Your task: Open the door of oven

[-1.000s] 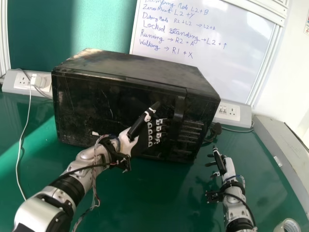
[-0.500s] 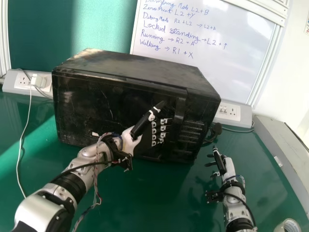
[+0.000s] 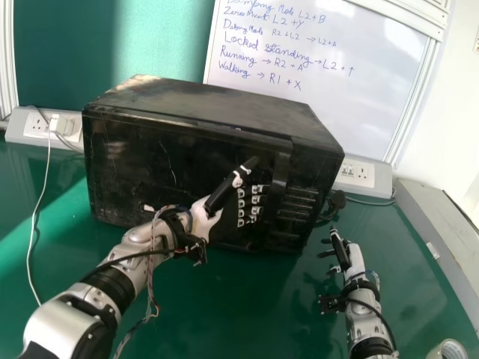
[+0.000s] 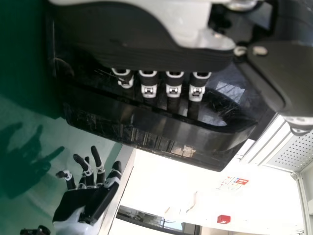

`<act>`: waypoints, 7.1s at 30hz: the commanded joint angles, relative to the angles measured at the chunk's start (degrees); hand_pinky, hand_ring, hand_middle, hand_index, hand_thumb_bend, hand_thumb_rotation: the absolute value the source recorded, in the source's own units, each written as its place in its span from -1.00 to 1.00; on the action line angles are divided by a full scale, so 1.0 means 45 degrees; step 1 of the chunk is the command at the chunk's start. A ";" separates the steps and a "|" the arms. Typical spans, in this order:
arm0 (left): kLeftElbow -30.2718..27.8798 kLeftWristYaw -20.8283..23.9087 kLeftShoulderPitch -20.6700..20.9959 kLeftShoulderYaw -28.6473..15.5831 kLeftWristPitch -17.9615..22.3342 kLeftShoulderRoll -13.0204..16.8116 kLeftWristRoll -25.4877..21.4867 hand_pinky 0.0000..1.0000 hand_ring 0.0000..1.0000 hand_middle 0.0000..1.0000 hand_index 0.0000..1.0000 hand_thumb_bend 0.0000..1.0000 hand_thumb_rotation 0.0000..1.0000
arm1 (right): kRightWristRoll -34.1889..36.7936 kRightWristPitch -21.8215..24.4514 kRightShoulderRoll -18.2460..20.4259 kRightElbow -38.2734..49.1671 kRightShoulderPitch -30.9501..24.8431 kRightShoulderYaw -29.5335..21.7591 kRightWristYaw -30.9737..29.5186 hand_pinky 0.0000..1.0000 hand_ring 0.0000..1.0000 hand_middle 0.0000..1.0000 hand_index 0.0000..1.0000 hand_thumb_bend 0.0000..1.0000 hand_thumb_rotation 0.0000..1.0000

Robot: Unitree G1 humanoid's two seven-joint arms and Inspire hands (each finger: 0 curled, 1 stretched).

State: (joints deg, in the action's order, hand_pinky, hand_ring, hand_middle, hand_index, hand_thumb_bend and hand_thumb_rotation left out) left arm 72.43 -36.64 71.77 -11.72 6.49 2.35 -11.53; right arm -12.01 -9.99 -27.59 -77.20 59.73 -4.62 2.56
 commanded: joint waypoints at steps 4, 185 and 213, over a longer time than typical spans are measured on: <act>0.0105 -0.0257 0.0211 0.0067 0.0211 -0.0146 0.0256 0.26 0.56 0.66 0.69 1.00 0.87 | 0.0184 0.0177 -0.0012 0.0001 0.0239 -0.0224 -0.0058 -0.65 -0.54 -0.27 0.23 0.35 1.00; -1.3972 -0.1584 -0.6100 0.2426 -0.5502 0.0159 -0.1046 -1.00 -0.91 -0.84 -0.83 0.71 0.88 | -0.0128 0.0118 0.0026 0.0007 0.0278 -0.0017 0.0161 -0.62 -0.55 -0.28 0.20 0.34 1.00; -1.5418 -0.1754 -0.7166 0.2083 -0.5747 0.0854 -0.1854 -1.00 -0.92 -0.84 -0.83 0.63 0.89 | 0.0031 0.0239 0.0029 0.0002 0.0301 -0.0194 0.0076 -0.64 -0.55 -0.28 0.20 0.39 1.00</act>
State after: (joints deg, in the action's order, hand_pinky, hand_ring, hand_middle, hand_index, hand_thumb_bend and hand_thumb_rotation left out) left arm 5.67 -44.73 38.33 0.77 -22.50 6.38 -15.38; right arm -12.26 -8.99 -27.19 -77.22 60.39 -4.94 2.95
